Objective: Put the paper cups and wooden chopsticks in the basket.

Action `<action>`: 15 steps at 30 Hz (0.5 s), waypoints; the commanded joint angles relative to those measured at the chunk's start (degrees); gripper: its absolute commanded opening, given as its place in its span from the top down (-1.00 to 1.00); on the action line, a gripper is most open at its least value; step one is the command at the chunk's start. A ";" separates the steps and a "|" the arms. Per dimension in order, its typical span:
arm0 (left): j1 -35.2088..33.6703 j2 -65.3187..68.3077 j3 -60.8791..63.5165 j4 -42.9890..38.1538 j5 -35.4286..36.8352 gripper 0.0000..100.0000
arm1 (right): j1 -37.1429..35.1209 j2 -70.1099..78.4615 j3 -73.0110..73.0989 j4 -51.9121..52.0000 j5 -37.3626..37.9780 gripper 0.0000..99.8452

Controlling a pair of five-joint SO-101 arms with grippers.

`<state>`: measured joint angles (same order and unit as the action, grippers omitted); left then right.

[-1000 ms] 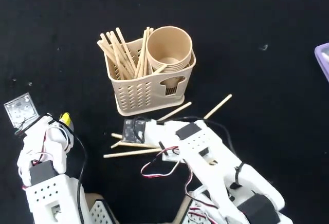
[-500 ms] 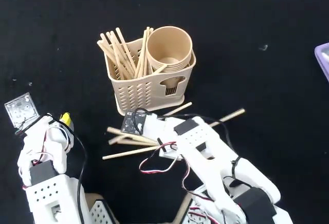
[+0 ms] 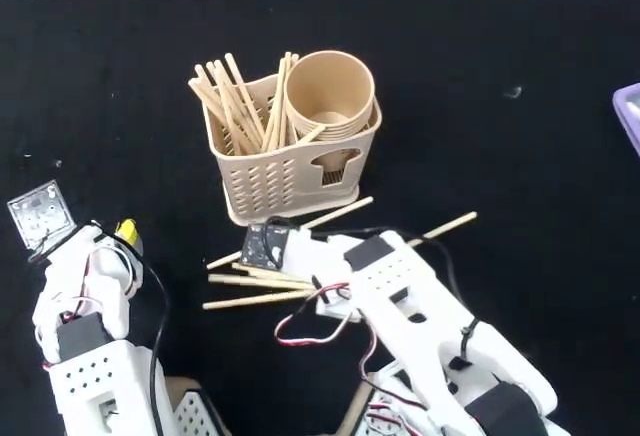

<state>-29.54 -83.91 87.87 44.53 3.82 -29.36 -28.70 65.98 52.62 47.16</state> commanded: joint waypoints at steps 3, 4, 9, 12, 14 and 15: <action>0.66 -0.44 -2.77 -0.35 0.35 0.55 | 0.79 -2.33 0.04 -0.97 -0.62 0.73; 0.66 -0.44 -2.77 -0.35 0.35 0.55 | 0.79 -2.33 0.04 -0.97 -0.62 0.77; 0.66 -0.44 -2.77 -0.35 0.35 0.55 | 1.05 -2.33 -0.84 -0.97 -0.70 0.96; 0.66 -0.44 -2.77 -0.35 0.35 0.55 | 1.49 -2.42 -4.18 2.29 -0.70 0.98; 0.66 -0.44 -2.77 -0.35 0.35 0.55 | 1.85 -2.42 -8.22 6.51 -0.70 0.98; 0.66 -0.44 -2.77 -0.35 0.35 0.55 | 2.11 -2.42 -10.07 8.70 -0.70 0.98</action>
<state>-29.54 -83.91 87.87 44.53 3.82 -29.36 -29.49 62.37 56.57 47.16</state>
